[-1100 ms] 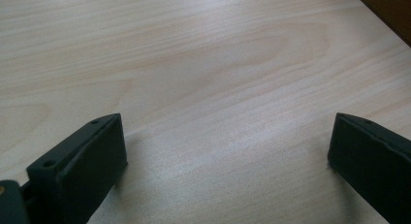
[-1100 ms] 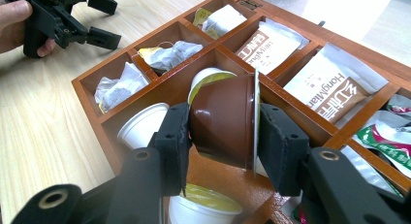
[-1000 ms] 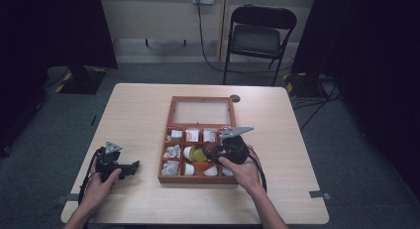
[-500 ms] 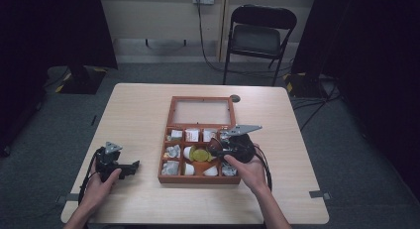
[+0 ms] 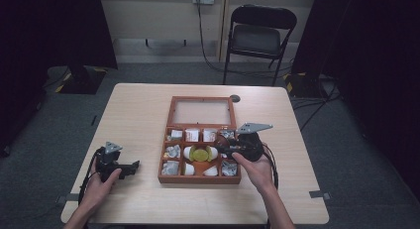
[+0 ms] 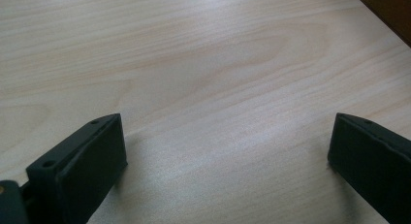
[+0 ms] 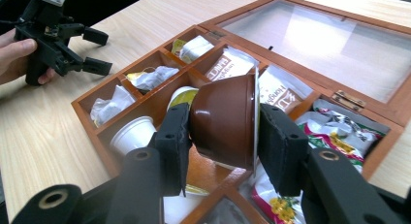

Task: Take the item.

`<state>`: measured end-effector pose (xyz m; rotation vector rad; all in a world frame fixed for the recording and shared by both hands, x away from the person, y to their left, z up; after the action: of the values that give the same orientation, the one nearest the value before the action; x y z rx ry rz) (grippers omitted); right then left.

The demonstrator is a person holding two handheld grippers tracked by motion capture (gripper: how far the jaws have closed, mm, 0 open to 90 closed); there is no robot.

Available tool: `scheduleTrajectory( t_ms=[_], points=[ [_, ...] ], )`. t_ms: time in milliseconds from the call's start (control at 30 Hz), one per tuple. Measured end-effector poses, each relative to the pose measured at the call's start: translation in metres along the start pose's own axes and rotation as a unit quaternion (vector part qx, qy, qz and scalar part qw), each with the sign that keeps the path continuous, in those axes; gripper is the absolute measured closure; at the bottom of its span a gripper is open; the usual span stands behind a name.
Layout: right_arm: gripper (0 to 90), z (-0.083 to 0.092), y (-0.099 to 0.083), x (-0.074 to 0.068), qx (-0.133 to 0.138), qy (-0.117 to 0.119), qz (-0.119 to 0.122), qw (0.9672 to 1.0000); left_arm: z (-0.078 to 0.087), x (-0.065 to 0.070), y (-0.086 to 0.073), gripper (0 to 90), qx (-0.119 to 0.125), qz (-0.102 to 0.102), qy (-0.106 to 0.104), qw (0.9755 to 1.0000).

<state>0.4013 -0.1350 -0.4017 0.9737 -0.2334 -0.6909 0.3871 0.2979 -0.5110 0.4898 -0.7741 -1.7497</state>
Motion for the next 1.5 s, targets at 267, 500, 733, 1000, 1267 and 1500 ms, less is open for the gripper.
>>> scheduleTrajectory(
  t_ms=[267,500,733,1000,1267,1500],
  points=[
    [57.0,0.009,-0.004,0.006,0.004,-0.01,-0.006,0.9999,0.0,0.0,0.0,0.0,0.0,0.0,0.0,1.0],
    [57.0,0.02,-0.007,0.013,0.014,-0.02,-0.017,0.9996,0.0,0.0,0.0,0.0,0.0,0.0,0.0,1.0],
    [57.0,0.029,-0.011,0.019,0.021,-0.027,-0.028,0.999,0.0,0.0,0.0,0.0,0.0,0.0,0.0,1.0],
    [57.0,0.045,-0.017,0.029,0.027,-0.045,-0.04,0.9978,0.0,0.0,0.0,0.0,0.0,0.0,0.0,1.0],
    [57.0,0.06,-0.024,0.041,0.022,-0.066,-0.046,0.9965,0.0,0.0,0.0,0.0,0.001,0.0,0.0,1.0],
    [57.0,0.066,-0.041,0.048,0.023,-0.077,-0.056,0.9952,0.0,0.0,0.0,0.0,0.001,0.0,0.0,1.0]
  ],
)
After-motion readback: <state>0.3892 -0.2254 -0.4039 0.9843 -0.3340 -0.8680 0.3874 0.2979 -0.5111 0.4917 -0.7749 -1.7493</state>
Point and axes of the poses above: each handheld gripper's, and its own axes: z roughly backward along the jaws, y roughly out of its top, x roughly to its right, the point moved 1 cm from there along -z, roughly forward along the jaws, and after that the axes turned 3 degrees about z, right-handed, at the moved point
